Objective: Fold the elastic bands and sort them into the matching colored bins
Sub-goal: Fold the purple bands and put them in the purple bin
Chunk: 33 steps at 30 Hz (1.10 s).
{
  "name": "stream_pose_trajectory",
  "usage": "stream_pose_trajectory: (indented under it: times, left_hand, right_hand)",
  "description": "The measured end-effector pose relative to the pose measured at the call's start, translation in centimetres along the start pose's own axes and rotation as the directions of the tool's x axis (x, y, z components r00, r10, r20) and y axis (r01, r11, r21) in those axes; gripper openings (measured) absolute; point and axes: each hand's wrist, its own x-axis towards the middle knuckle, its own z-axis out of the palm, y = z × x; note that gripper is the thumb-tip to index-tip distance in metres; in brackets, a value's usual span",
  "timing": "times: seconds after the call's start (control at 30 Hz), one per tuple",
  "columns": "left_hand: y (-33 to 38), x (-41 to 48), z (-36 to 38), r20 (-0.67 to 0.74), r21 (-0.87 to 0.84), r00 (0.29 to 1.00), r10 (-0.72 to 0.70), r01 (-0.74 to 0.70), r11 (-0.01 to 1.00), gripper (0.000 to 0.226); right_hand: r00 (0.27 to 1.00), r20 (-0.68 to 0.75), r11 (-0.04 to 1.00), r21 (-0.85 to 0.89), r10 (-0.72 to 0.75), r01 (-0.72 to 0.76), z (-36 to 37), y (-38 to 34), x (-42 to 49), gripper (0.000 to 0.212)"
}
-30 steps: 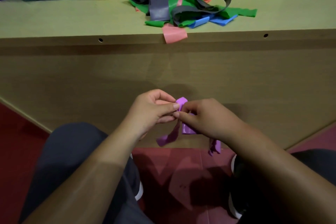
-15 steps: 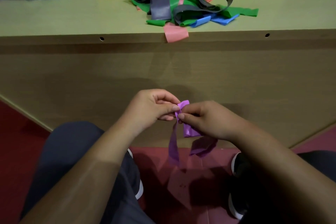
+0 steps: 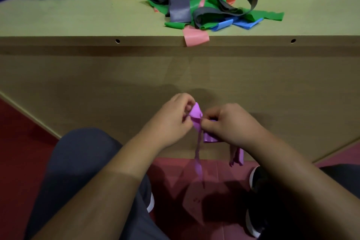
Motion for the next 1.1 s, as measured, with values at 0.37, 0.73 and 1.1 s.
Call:
stream_pose_trajectory:
  times: [0.37,0.73,1.1]
  left_hand:
    - [0.5,0.4,1.6,0.321,-0.673,0.923,-0.211,0.379,0.636,0.024]
    - [0.7,0.2,2.0,0.335,-0.740,0.901,-0.275,0.432,0.515,0.023]
    - [0.7,0.3,1.8,0.341,-0.781,0.906,-0.249,0.421,0.461,0.023]
  right_hand:
    - [0.999,-0.038,0.985,0.171,0.032,-0.025,-1.0,1.2,0.1,0.023]
    - [1.000,-0.021,0.982,0.190,0.012,-0.008,-0.8,1.4,0.1,0.022]
    - [0.997,-0.015,0.957,0.282,0.078,-0.071,-1.0,1.2,0.1,0.022]
